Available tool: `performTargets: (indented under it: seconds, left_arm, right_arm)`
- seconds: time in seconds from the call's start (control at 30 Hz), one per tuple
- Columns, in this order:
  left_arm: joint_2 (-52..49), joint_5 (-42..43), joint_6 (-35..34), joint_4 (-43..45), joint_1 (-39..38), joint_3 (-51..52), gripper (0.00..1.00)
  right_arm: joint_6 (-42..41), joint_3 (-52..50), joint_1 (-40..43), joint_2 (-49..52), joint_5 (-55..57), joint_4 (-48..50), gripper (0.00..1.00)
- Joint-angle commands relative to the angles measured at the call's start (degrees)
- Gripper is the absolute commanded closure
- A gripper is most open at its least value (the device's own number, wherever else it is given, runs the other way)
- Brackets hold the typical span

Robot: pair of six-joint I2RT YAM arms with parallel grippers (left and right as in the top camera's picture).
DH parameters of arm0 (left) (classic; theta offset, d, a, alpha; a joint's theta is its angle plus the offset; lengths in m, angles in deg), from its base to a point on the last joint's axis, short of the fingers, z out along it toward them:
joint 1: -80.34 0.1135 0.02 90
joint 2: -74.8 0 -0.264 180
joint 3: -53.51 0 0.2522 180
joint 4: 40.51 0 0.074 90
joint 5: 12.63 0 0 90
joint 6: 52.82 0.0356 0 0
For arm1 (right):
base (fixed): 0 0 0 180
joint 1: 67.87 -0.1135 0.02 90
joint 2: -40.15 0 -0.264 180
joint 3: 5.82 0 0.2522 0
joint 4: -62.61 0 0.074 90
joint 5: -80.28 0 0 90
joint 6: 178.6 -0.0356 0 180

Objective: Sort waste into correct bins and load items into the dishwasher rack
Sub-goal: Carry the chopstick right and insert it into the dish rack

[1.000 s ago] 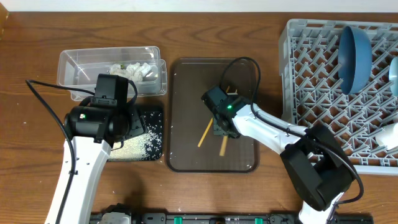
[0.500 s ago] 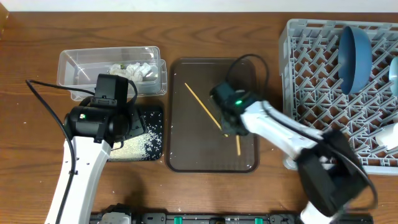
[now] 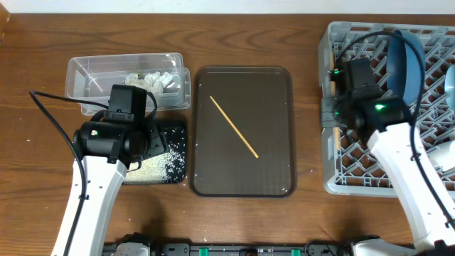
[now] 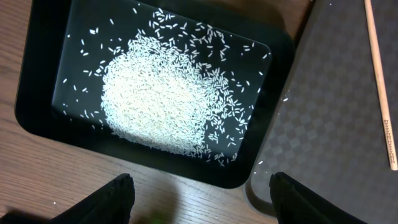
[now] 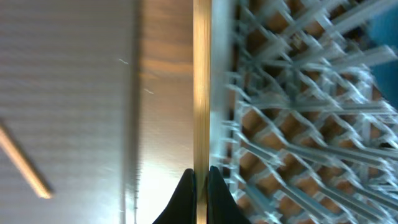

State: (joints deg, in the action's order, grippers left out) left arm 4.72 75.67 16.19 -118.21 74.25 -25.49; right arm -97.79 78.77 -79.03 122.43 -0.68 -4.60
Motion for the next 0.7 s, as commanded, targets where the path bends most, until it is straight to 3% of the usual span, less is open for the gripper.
performTargets:
  seconds: [0.0,0.23,0.47,0.5,0.57,0.6,0.67]
  left_arm:
    - [0.0,-0.22,-0.33,-0.09,0.28,0.13,0.27]
    - [0.0,-0.22,-0.33,-0.09,0.28,0.13,0.27]
    - [0.0,-0.24,-0.33,-0.09,0.28,0.13,0.27]
    - [0.0,-0.24,-0.33,-0.09,0.28,0.13,0.27]
    - [0.0,-0.24,-0.33,-0.09,0.28,0.13,0.27]
    - [0.0,-0.24,-0.33,-0.09,0.28,0.13,0.27]
    - [0.0,-0.24,-0.33,-0.09,0.28,0.13,0.27]
  right_arm:
    - [4.15,0.07,3.89,2.14,0.59,-0.9,0.99]
    - [4.17,-0.46,6.69,8.13,0.02,-1.22,0.99]
    - [4.13,-0.26,6.62,10.67,-2.36,-0.66,0.89]
    - [4.13,-0.07,6.62,10.4,-2.67,-0.55,0.79]
    - [4.11,0.79,6.58,9.53,-3.5,-0.72,0.37]
    - [4.09,1.25,6.54,8.94,-4.37,-0.79,0.27]
    - [4.09,2.14,6.34,7.28,-6.86,-0.46,0.28]
